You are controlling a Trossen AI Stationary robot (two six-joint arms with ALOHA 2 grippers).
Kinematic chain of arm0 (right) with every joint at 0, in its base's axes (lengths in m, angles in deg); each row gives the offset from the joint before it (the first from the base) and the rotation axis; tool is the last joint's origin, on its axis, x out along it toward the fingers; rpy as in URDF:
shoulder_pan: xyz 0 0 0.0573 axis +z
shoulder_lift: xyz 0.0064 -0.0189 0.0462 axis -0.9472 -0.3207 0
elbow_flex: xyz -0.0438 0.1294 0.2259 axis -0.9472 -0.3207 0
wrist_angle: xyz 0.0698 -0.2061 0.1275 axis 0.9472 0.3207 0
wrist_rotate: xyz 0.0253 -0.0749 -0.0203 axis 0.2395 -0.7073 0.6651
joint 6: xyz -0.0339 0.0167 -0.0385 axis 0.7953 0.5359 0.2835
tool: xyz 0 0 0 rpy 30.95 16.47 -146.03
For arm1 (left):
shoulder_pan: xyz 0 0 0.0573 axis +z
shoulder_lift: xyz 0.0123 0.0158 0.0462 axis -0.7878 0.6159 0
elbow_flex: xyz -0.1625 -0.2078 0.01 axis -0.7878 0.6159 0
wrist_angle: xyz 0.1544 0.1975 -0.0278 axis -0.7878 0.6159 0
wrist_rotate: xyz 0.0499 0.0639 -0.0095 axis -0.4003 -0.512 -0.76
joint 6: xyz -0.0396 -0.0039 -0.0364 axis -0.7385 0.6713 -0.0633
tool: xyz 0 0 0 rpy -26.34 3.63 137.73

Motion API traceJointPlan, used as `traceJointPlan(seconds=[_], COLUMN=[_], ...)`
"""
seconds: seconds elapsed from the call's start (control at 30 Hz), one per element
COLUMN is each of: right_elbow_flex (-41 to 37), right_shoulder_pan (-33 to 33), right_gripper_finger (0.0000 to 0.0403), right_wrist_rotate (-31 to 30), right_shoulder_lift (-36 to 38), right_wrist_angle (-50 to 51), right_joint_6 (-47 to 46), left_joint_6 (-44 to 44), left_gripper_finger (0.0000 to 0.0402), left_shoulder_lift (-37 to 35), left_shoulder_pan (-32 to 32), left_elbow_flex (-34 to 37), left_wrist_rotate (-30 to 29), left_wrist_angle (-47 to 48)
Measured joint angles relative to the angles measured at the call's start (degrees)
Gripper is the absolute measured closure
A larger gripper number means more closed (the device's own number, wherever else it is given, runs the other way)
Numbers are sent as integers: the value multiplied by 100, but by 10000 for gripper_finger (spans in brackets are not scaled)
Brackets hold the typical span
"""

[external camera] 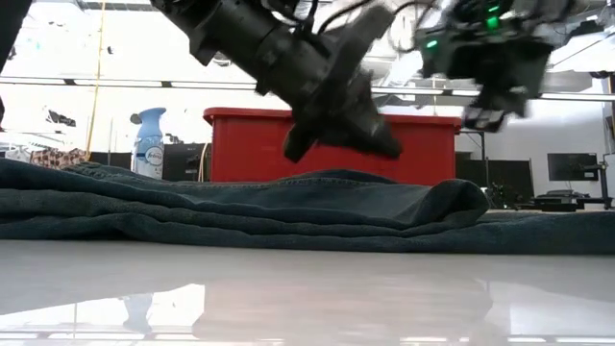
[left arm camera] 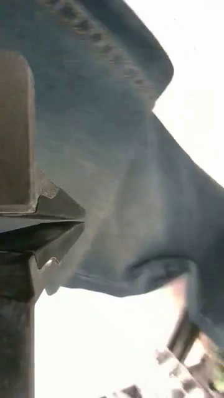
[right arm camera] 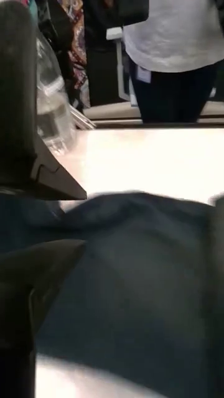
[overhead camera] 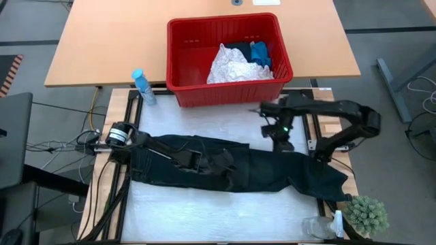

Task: Fold Laundry from Bin
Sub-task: Fold the black pants from the red bin

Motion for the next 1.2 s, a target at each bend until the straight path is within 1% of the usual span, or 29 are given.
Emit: traceJointPlan(seconds=[0.1,0.23,0.33,0.4,0.47,0.5,0.63,0.67,0.7,0.77,0.83,0.9,0.93,1.03,1.13,1.2], right_elbow_flex=[-523,-902,-1014,-1038,-1040,-1040,-1040,-1040,-1047,-1186,-1509,-1873,-2051,-2314,-2340,-2342], right_shoulder_pan=[371,1108,1785,2252,2746,2979,3671,3708,3713,3676,3601,3545,3538,3444,3277,3152], right_gripper_finger=[275,278,278,278,273,269,255,255,259,281,319,369,383,386,389,389], right_wrist_rotate=[-131,-798,-1325,-1634,-2070,-2393,-4528,-4888,-5104,-5103,-4728,-4273,-4127,-3994,-3973,-3957], right_shoulder_lift=[746,1688,2180,2398,2525,2546,2418,2329,2224,2080,1964,1880,1842,1647,1431,1248], right_wrist_angle=[18,6,-27,-72,-79,-70,9,-57,-183,-633,-1228,-1755,-1978,-2361,-2547,-2546], right_joint_6=[-655,-1881,-2860,-3439,-3888,-4053,-4639,-4685,-4637,-4349,-4129,-4033,-4030,-4096,-4162,-4443], left_joint_6=[27,-40,-60,-170,-272,-282,-585,-672,-703,-715,-676,-654,-648,-580,-301,-123], left_gripper_finger=[395,395,395,395,394,393,380,378,376,375,375,375,375,374,374,374], left_shoulder_lift=[-11,-6,-34,-52,-86,-87,-91,-91,-91,-94,-94,-94,-94,-94,-96,-96], left_shoulder_pan=[76,257,424,543,656,708,943,988,1033,1085,1098,1083,1076,1032,895,795], left_elbow_flex=[-5,-1,1,1,-1,-1,-1,1,1,1,1,1,1,0,-1,-1], left_wrist_rotate=[50,313,596,715,803,839,1192,1313,1445,1631,1718,1734,1776,2038,2090,2076], left_wrist_angle=[-114,-104,-181,-380,-407,-379,142,259,336,432,481,496,515,648,985,1266])
